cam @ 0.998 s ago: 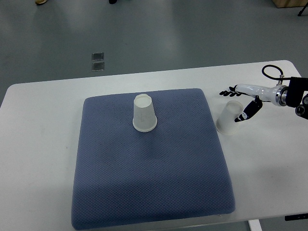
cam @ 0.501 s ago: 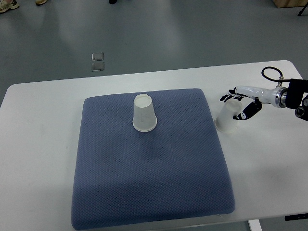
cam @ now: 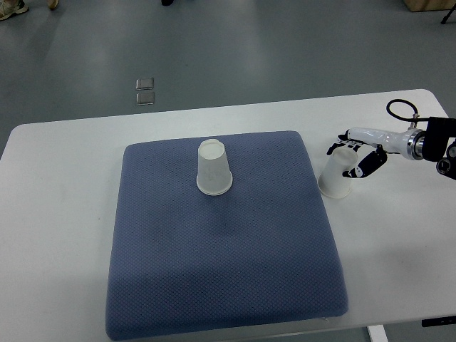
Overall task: Stack paper cups
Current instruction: 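Close the right hand fingers around the white cup, then lift the cup and carry it over the cup on the pad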
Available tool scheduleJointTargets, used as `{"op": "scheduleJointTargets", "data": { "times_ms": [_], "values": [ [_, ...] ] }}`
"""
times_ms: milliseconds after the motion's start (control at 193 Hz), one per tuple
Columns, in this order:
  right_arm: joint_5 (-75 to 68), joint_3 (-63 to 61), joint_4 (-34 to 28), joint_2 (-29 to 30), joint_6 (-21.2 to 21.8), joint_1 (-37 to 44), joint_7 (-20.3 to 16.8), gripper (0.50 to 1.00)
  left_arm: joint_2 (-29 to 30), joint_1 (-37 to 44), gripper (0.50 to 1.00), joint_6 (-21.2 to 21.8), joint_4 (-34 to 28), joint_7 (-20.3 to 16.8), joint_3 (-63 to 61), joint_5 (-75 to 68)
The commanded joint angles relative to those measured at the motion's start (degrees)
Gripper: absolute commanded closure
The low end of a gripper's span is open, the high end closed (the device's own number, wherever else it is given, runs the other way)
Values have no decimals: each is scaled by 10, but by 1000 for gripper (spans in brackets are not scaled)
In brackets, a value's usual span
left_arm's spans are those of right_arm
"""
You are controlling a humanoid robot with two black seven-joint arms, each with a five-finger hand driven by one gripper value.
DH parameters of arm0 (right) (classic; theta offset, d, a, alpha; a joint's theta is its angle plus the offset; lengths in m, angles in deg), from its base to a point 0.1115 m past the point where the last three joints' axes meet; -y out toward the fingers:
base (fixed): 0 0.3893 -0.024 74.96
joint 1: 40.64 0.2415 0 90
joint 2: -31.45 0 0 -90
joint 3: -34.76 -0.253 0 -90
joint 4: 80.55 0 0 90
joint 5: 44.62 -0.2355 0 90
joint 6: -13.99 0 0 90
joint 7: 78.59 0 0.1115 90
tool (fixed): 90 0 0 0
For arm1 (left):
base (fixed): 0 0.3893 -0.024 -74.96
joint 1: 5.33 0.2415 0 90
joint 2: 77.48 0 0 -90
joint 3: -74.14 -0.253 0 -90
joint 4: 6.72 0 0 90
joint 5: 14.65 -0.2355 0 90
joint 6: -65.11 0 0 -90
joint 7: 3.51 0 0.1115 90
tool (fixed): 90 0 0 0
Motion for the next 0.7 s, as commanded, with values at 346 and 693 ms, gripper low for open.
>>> {"op": "scheduleJointTargets", "data": {
  "times_ms": [346, 693],
  "values": [
    [1, 0, -4, -1, 0, 6, 2, 848, 0, -1, 500, 0, 0, 0, 0, 0],
    [-9, 0, -7, -27, 37, 100, 6, 848, 0, -1, 500, 0, 0, 0, 0, 0]
  ]
}}
